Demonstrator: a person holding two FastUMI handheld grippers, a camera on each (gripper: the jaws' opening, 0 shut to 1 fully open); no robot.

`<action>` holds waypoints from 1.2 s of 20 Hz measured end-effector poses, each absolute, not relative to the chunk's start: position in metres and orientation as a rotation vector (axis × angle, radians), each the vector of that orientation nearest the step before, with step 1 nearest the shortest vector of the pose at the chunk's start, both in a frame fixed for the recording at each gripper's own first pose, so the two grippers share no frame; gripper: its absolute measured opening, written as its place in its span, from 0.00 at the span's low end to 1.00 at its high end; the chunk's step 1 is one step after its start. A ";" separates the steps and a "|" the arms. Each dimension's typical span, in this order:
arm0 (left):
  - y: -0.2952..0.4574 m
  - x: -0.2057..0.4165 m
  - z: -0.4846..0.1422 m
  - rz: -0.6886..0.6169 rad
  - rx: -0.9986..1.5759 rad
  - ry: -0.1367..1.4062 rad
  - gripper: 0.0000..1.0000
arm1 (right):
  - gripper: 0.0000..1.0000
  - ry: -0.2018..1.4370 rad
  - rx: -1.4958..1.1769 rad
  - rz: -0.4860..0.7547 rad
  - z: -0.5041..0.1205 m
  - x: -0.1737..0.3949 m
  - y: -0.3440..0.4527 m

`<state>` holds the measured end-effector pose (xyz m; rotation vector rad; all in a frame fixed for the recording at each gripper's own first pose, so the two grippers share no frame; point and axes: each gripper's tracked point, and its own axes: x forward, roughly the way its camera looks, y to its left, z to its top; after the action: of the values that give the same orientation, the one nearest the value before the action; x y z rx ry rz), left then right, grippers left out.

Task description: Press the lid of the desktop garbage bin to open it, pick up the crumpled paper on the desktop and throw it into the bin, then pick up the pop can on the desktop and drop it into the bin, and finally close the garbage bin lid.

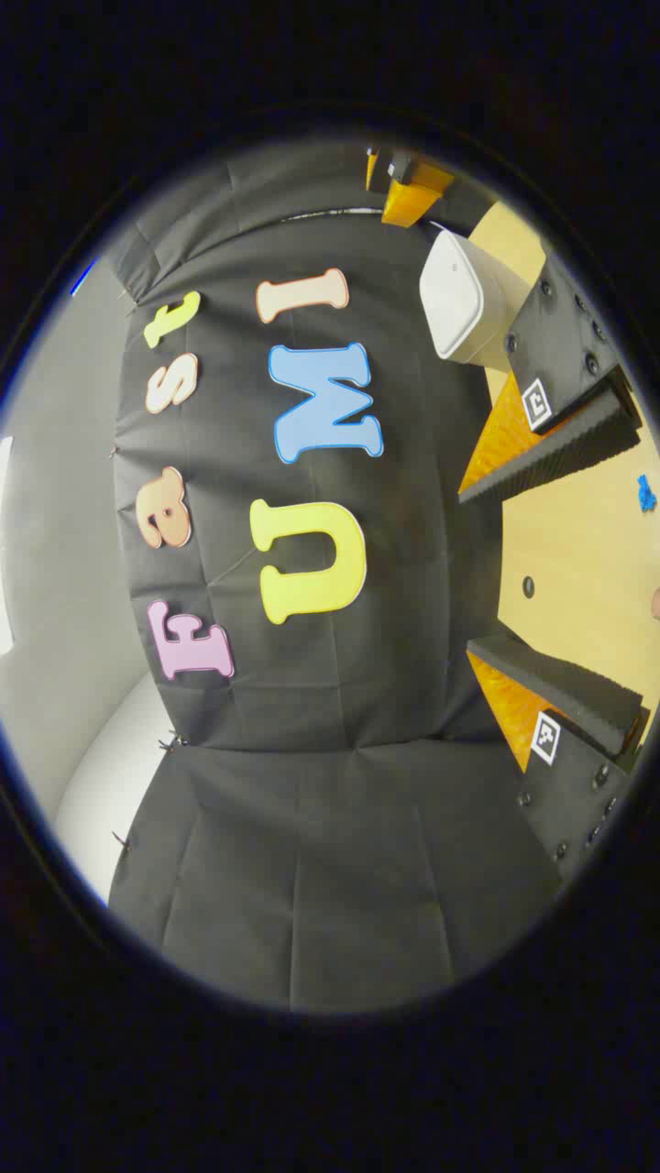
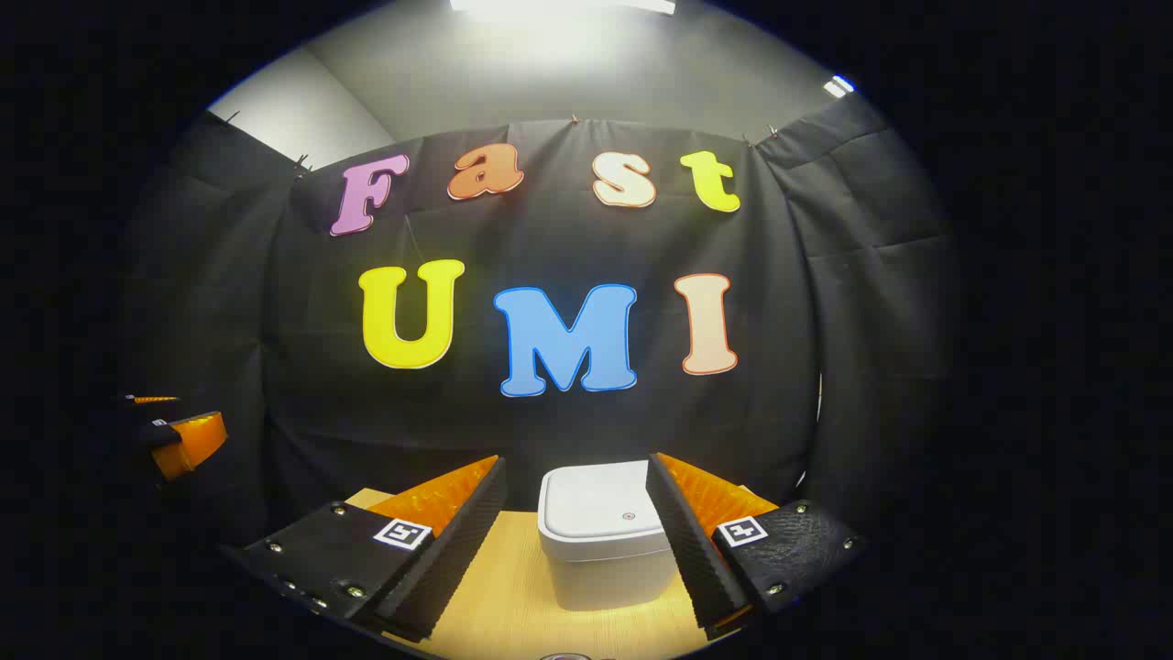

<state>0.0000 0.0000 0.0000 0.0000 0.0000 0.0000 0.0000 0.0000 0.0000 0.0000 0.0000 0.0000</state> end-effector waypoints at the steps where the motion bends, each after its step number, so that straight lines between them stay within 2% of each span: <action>1: -0.001 0.000 0.001 0.000 -0.001 -0.002 1.00 | 0.98 0.001 -0.007 0.003 -0.001 -0.001 0.001; 2: -0.001 -0.001 0.001 -0.001 -0.006 -0.001 0.95 | 0.98 0.003 -0.011 0.007 -0.001 -0.003 0.001; 3: -0.002 -0.001 0.002 -0.001 -0.014 0.001 1.00 | 0.98 0.004 -0.013 0.012 -0.002 -0.004 0.002; 8: 0.003 -0.008 0.000 0.015 -0.029 0.012 0.95 | 0.98 0.003 -0.010 0.024 -0.002 -0.009 0.003; 9: 0.003 -0.010 -0.001 0.016 -0.034 0.014 1.00 | 0.98 0.005 -0.011 0.030 -0.002 -0.010 0.005; 10: 0.003 -0.012 0.000 0.017 -0.038 0.016 1.00 | 0.98 0.007 -0.015 0.037 -0.003 -0.012 0.006; 11: 0.002 -0.013 -0.001 0.017 -0.041 0.018 0.92 | 0.98 0.008 -0.020 0.041 -0.003 -0.014 0.007; 12: 0.003 -0.015 -0.001 0.021 -0.042 0.019 0.95 | 0.98 0.010 -0.024 0.045 -0.003 -0.015 0.008; 13: 0.003 -0.016 -0.002 0.025 -0.043 0.019 0.87 | 0.98 0.013 -0.027 0.049 -0.004 -0.016 0.009; 16: 0.003 -0.020 -0.002 0.027 -0.042 0.022 0.95 | 0.98 0.015 -0.032 0.056 -0.005 -0.018 0.011; 20: 0.006 -0.022 -0.006 0.030 -0.045 0.031 0.95 | 0.98 0.028 -0.032 0.061 -0.009 -0.018 0.014; 21: 0.006 -0.021 -0.007 0.030 -0.046 0.035 1.00 | 0.98 0.031 -0.033 0.061 -0.010 -0.018 0.014; 24: 0.009 -0.019 -0.011 0.037 -0.053 0.042 1.00 | 0.98 0.035 -0.035 0.058 -0.011 -0.016 0.014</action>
<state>-0.0189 0.0088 -0.0107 -0.0526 0.0421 0.0374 -0.0163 0.0140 -0.0113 -0.0347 0.0346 0.0584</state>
